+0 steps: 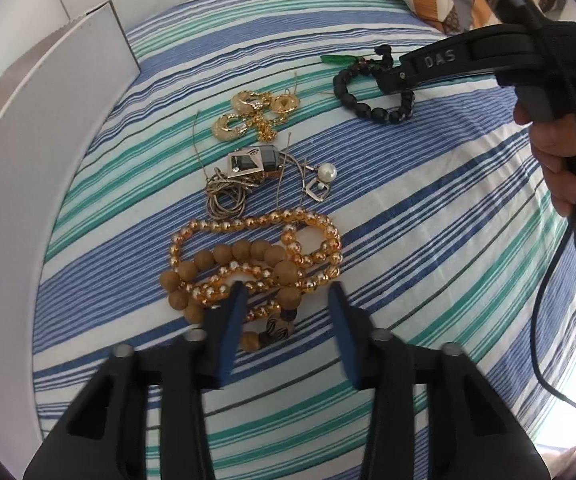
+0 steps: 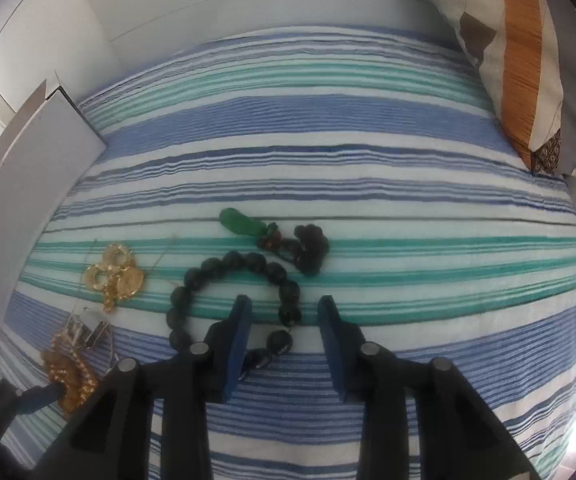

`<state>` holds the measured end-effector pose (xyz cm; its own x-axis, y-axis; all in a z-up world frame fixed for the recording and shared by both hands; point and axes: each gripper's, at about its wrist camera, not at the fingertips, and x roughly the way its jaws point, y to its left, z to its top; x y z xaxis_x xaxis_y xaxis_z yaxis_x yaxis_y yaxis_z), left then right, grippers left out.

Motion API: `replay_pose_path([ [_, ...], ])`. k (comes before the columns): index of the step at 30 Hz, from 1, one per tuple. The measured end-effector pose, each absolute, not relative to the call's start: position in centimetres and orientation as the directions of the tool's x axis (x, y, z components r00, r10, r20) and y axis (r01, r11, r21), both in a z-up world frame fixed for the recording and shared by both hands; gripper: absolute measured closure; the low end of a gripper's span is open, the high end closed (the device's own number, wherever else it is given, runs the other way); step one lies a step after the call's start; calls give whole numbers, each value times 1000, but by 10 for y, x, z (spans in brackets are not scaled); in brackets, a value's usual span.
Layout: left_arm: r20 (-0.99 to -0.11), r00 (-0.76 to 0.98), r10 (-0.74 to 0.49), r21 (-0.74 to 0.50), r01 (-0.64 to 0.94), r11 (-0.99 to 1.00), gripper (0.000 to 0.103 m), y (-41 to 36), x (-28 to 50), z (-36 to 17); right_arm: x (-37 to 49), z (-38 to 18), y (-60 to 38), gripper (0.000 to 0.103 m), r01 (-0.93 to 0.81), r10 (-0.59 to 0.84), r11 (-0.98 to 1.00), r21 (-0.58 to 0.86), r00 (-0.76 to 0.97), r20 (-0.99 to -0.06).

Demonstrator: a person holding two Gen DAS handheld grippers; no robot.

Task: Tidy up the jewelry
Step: 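Grasp the small wooden-bead bracelet with the left gripper while the right gripper grasps the black-bead bracelet, then carry both bracelets into the white box and open both grippers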

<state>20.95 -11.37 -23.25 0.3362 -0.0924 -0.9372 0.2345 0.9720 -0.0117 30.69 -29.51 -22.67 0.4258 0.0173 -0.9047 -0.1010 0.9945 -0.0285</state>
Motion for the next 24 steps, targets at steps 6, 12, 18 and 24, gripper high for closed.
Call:
replay_pose_path([
  [6,-924,332,-190,-126,205,971,94,-90,207,-219,295,-214,-293,91,-98,45,995,4,423,-905],
  [12,-899,355,-258,-233,112,966,94,-40,188,-180,254,-170,-293,91,-113,147,988,107,447,-883],
  [18,-911,385,-148,-147,32,989,94,-16,170,-148,210,-139,-283,91,-139,203,978,155,462,-864],
  [24,-918,396,-35,-46,-18,999,94,0,155,-137,184,-122,-259,91,-184,229,970,161,452,-862],
])
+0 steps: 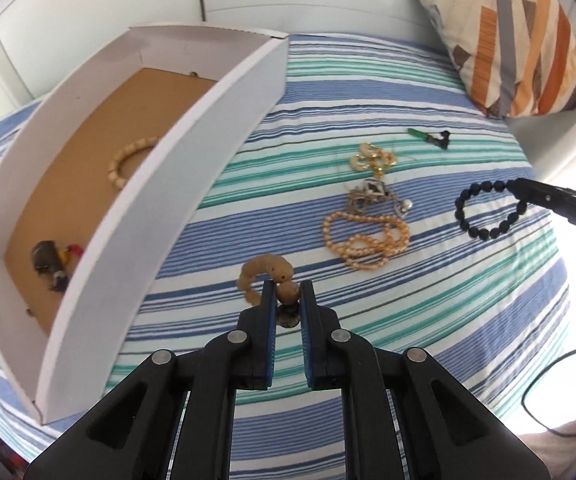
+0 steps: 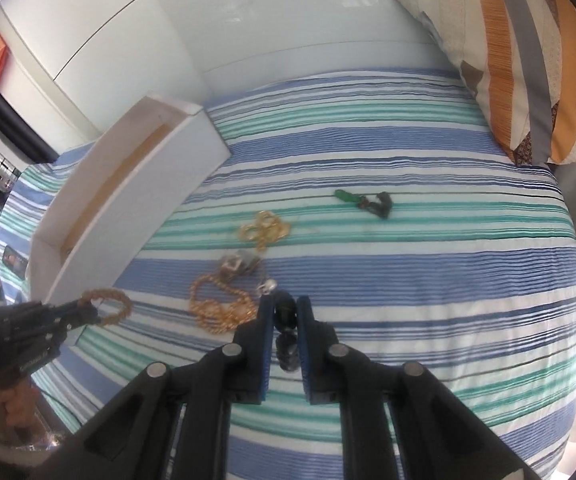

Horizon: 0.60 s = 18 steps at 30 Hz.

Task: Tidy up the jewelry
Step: 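Carry both bracelets into the white box and open both grippers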

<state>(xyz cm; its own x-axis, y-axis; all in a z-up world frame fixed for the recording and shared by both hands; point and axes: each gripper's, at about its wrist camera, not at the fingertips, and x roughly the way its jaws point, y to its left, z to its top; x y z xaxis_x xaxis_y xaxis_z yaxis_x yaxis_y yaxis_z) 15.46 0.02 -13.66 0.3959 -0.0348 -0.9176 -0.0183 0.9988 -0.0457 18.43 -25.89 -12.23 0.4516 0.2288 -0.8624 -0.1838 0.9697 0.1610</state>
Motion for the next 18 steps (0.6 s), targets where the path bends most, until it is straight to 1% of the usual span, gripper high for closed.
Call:
replay_pose_path([
  [9,-908,417,40,22,-47,999,94,10,132,-129,172,-108,-213,91,-297,268,944,144,432,-861],
  [13,-907,417,48,24,-62,998,94,17,124,-125,172,-102,-196,91,-338,287,930,142,428,-857],
  [15,-913,408,10,-23,-75,997,94,26,122,-119,174,-102,-188,91,-354,301,923,151,417,-858],
  [18,-915,392,-98,-162,-132,978,94,55,124,-104,176,-99,-173,91,-386,318,909,157,399,-860],
])
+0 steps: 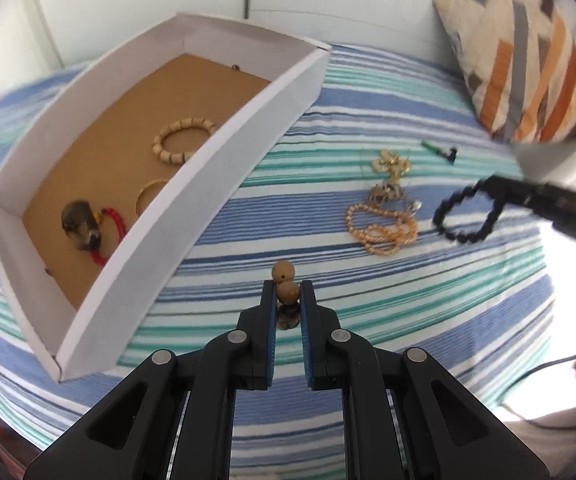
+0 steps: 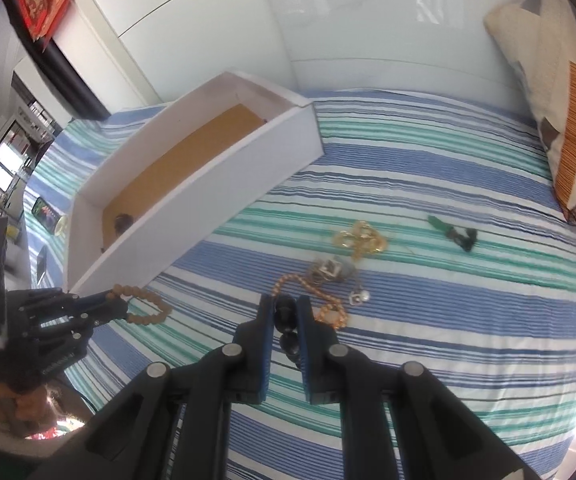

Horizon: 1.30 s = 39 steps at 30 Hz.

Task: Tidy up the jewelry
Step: 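Carry both bracelets into the white box and open both grippers, then withdraw both grippers from the box back over the jewelry pile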

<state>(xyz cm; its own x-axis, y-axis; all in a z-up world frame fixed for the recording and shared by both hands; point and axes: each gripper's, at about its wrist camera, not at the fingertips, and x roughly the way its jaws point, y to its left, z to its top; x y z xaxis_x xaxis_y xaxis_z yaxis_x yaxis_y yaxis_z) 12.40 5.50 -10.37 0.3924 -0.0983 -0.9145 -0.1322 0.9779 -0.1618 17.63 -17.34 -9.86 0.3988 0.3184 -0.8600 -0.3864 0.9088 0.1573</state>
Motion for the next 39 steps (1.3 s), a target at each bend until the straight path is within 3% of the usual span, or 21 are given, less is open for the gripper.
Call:
replay_pose_path([
  [4,-893,433,-126,-243,-227,943,94,106,127,-68,184,-83,-141,91,-474,361,867,151,391,-847],
  [12,-883,468,-33,-252,-414,875,94,200,157,-37,224,-45,-53,91,-656,472,743,136,368,-801],
  [18,-903,430,-7,-254,-521,815,94,254,193,-64,277,-45,21,91,-722,496,681,125,328,-804],
  [26,-928,372,22,-228,-614,755,94,292,223,-121,351,-104,90,91,-664,489,701,260,182,-853],
  [32,-934,358,22,-215,-610,763,92,296,240,-146,370,-143,121,89,-652,441,723,228,182,-879],
  [33,-935,351,43,-193,-606,771,88,295,243,-146,371,-146,122,89,-648,436,730,217,197,-878],
  [35,-936,343,78,-159,-612,775,45,294,243,-143,373,-144,124,59,-634,417,752,177,251,-874],
  [37,-919,375,126,-143,-613,777,30,290,237,-130,370,-132,118,54,-617,412,774,140,323,-852],
  [39,-906,381,183,-99,-612,784,24,281,230,-118,361,-113,108,52,-606,405,789,103,387,-828],
])
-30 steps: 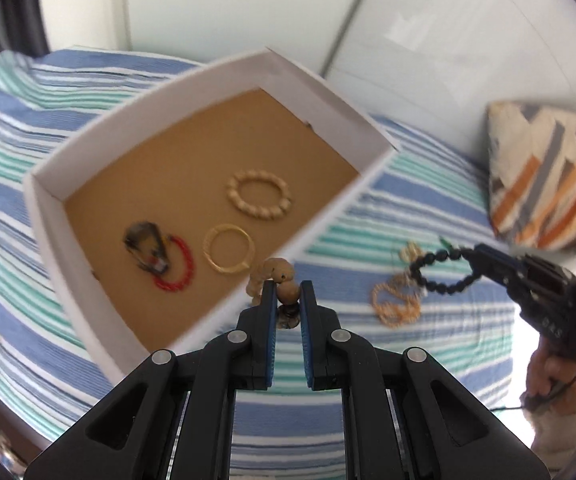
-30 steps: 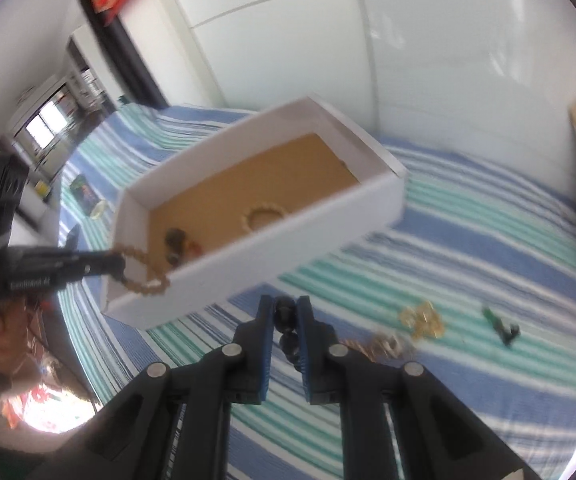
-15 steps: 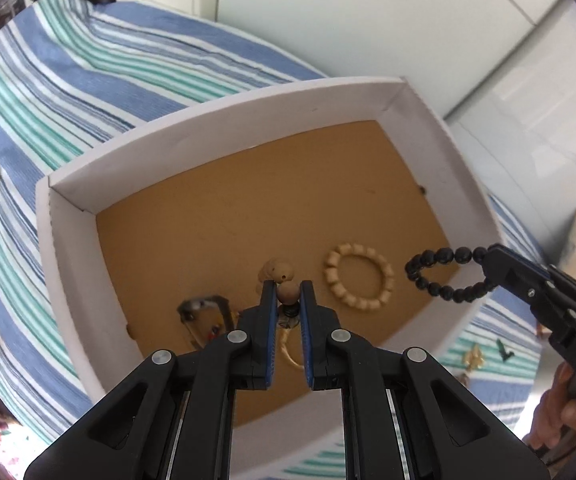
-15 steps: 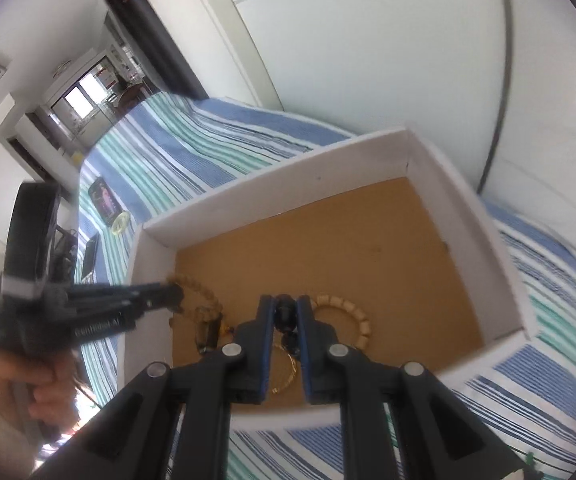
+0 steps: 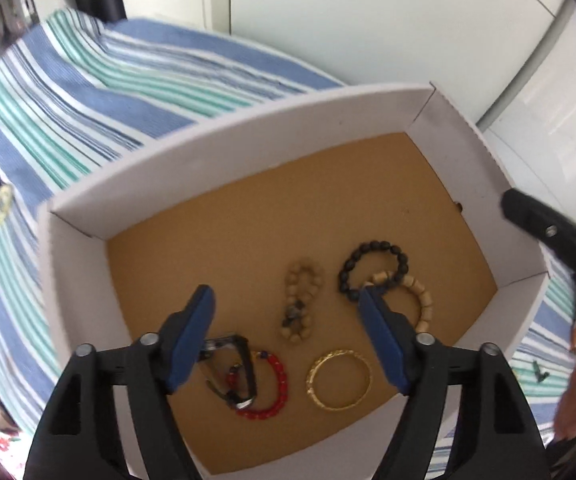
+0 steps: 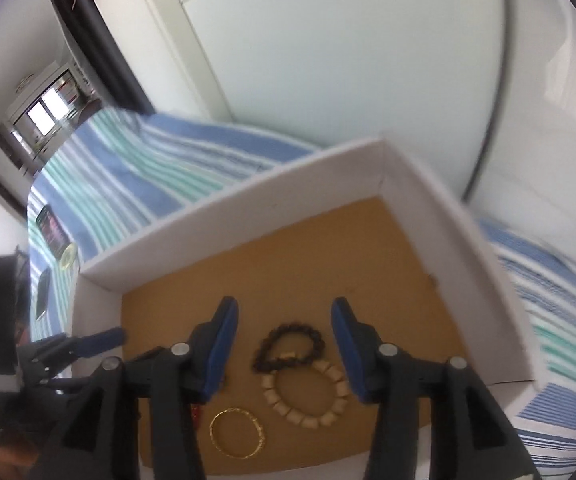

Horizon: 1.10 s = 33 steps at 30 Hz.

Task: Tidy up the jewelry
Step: 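Withdraw both grippers from the box back over the jewelry pile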

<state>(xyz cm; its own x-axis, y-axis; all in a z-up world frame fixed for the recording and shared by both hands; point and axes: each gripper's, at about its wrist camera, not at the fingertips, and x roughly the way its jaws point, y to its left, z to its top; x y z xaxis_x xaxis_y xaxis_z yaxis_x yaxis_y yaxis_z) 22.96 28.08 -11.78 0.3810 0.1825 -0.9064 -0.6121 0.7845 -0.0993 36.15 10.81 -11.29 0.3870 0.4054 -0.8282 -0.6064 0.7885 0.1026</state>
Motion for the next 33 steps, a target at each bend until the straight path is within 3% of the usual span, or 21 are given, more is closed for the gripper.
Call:
replay_pose_path([
  [2,-890,394,229,-60,-598,799,17,265,217,-106,353,-99,99,37,-601,391,797,64,432,-813],
  [5,-871,411,268,-9,-560,828,9,233,200,-93,326,-81,76,26,-589,354,808,-14,504,-788],
  [13,-837,437,331,157,-387,908,5,123,151,-82,254,-77,-13,19,-521,224,843,-135,567,-793],
  [27,-857,491,159,80,-178,981,5,33,97,-79,151,-88,-178,18,-283,100,956,-74,554,-827],
  [33,-911,405,79,34,-116,993,5,10,99,-104,115,-103,-242,18,-123,-2,989,-83,545,-838],
])
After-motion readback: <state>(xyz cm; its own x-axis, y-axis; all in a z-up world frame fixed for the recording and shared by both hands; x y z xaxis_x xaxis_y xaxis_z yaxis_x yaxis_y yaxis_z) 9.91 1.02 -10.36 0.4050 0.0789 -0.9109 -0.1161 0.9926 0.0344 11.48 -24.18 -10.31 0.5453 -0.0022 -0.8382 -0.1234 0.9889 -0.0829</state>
